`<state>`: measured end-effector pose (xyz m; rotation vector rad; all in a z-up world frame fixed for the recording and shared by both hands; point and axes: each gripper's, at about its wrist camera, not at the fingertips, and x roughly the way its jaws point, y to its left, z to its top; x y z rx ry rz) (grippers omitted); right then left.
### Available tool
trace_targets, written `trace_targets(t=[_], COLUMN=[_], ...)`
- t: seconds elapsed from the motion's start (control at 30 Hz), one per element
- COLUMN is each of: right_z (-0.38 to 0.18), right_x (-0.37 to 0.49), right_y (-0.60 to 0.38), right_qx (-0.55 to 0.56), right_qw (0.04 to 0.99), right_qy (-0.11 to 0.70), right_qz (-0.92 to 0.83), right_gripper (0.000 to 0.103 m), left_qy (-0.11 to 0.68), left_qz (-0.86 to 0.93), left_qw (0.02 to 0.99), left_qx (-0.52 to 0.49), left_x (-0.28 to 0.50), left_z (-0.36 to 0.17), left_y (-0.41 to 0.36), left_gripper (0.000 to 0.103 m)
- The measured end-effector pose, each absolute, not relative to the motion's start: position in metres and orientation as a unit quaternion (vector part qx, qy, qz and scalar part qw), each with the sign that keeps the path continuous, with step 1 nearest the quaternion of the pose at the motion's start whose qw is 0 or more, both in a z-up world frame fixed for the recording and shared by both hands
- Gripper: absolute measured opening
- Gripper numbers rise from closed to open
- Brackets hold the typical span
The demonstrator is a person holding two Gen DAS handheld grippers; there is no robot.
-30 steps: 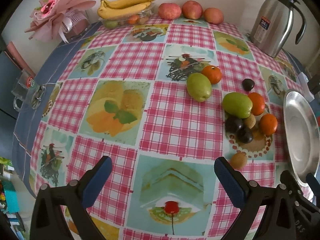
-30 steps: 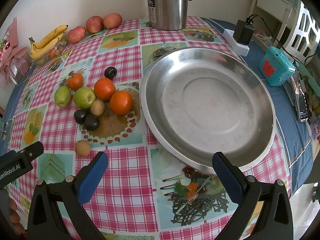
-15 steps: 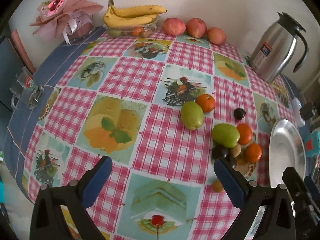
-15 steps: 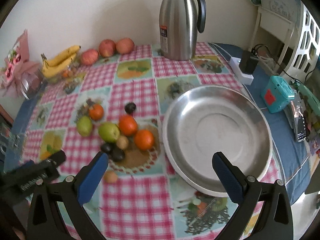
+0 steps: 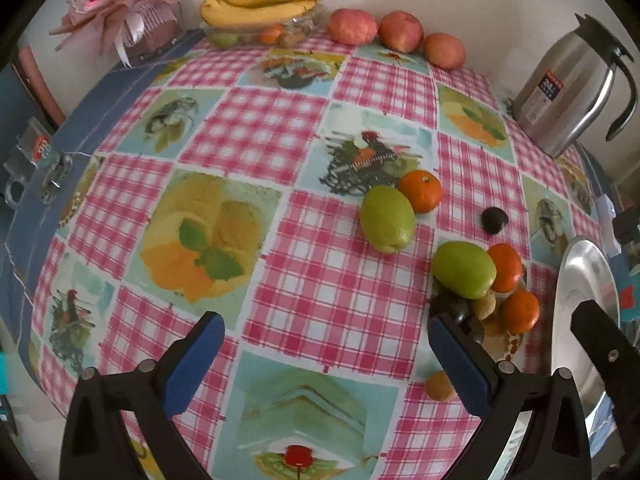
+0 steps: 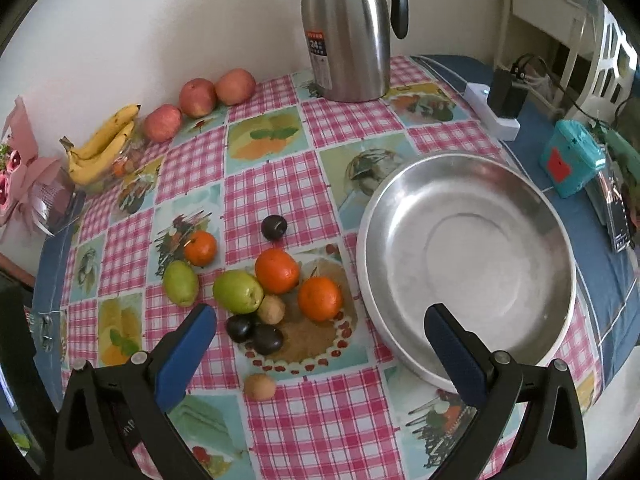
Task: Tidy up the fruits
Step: 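Lower the left gripper onto the brown kiwi and close on it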
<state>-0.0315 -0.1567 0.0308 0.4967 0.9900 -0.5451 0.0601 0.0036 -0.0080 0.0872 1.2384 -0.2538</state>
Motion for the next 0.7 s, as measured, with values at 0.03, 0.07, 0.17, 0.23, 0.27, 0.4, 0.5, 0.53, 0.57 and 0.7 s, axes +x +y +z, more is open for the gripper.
trace_targets(t=[0.03,0.07,0.17,0.23,0.27,0.4,0.5,0.53,0.57,0.7], right_z=[0.029,0.026,0.025,0.029,0.03,0.028,0.024,0.024,0.024,0.025], right_x=[-0.031,-0.031,-0.035,-0.039,-0.04,-0.043,-0.043,-0.043,-0.044,-0.046], right_y=[-0.156,-0.156,-0.154,-0.156,-0.156,-0.159,-0.161,-0.161,-0.162,-0.164], right_qx=[0.228,0.223,0.212,0.211,0.211,0.217,0.223,0.227,0.23,0.229], right_qw=[0.814,0.811,0.814,0.818,0.818,0.818,0.815,0.815,0.816,0.814], right_qy=[0.468,0.474,0.48,0.472,0.47,0.469,0.472,0.471,0.469,0.467], right_qz=[-0.258,-0.259,-0.25,-0.252,-0.254,-0.254,-0.252,-0.25,-0.249,-0.259], right_gripper=[0.103,0.103,0.103,0.103,0.103,0.103,0.103,0.103,0.103,0.103], left_qy=[0.584,0.587,0.598,0.608,0.613,0.617,0.627,0.632,0.635,0.65], left_qz=[-0.123,-0.126,-0.145,-0.163,-0.17,-0.196,-0.215,-0.221,-0.223,-0.238], left_qw=[0.801,0.798,0.787,0.776,0.771,0.76,0.747,0.741,0.738,0.721], left_qx=[0.044,0.048,0.052,0.043,0.04,0.051,0.05,0.048,0.049,0.034], left_x=[0.059,0.059,0.056,0.053,0.052,0.041,0.035,0.033,0.032,0.029], left_z=[-0.011,-0.013,-0.019,-0.022,-0.023,-0.027,-0.032,-0.035,-0.037,-0.045], left_y=[0.001,-0.001,-0.01,-0.015,-0.017,-0.033,-0.043,-0.047,-0.05,-0.057], left_gripper=[0.103,0.102,0.096,0.09,0.09,0.081,0.074,0.069,0.066,0.053])
